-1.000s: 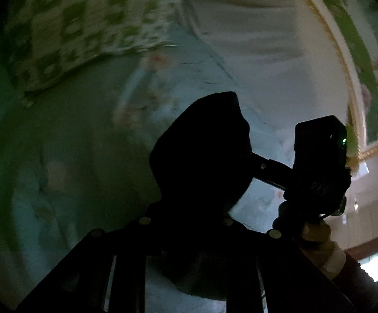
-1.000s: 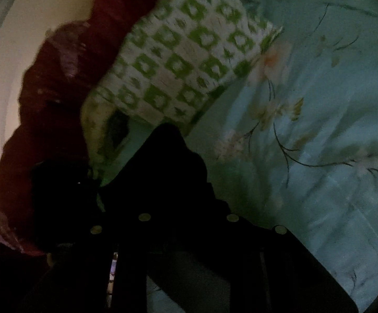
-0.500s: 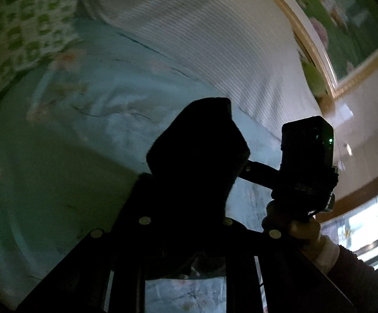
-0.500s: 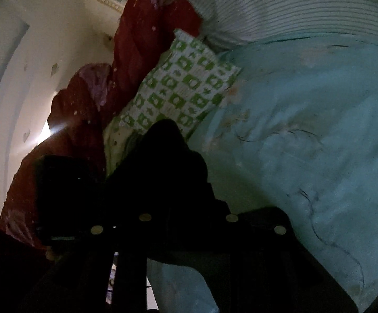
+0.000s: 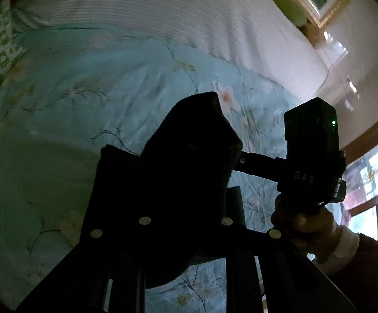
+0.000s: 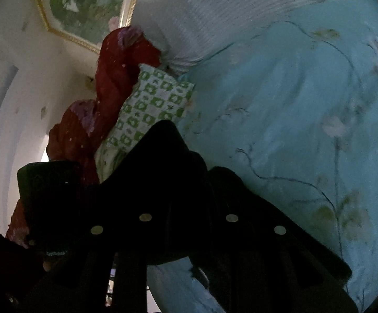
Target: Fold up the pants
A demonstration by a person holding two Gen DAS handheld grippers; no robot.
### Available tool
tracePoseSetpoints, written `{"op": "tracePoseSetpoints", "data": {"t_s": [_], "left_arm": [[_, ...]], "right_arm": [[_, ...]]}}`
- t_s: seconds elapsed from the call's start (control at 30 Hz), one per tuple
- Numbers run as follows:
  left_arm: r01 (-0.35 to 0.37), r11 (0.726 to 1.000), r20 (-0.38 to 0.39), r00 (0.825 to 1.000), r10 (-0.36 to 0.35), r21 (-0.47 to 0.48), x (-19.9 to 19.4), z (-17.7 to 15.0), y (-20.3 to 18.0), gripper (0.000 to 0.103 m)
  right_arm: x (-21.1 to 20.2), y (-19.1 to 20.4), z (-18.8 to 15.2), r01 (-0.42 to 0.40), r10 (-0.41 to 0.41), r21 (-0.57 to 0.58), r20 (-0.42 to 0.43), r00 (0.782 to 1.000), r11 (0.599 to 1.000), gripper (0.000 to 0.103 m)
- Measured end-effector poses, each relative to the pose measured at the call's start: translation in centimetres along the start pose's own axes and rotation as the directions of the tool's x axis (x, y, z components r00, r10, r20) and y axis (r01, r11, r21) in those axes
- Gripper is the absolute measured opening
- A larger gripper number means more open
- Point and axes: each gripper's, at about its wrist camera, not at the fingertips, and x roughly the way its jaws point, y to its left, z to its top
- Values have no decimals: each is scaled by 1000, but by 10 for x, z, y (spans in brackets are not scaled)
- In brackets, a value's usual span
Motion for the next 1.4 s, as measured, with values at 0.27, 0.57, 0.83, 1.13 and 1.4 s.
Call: {"op": "tracePoseSetpoints", "data": {"t_s": [0.27,0.57,0.83,1.13,1.4], "left_arm": [[-51,992,-27,998,55,114,31,-15,-29,18],[-101,966,-23,994,110,237,51,-31,-55,31],[-72,917,-47,994,98,392,70,-58,-86,65],[4,889,-129,990,62,458,81,-71,-101,75],[75,908,-130,991,-23,413,40,-60,-73,77]], "right_arm": [[-18,-21,-19,49,-51,39,39,998,998,23],[-33,-40,-36,162,-167,93,51,985,982,37],[-62,-53,-55,274,-292,174,89,952,946,47],[-97,-65,-80,363,-433,366,131,892,857,64],[-119,-54,-92,376,-474,406,172,863,833,68]]}}
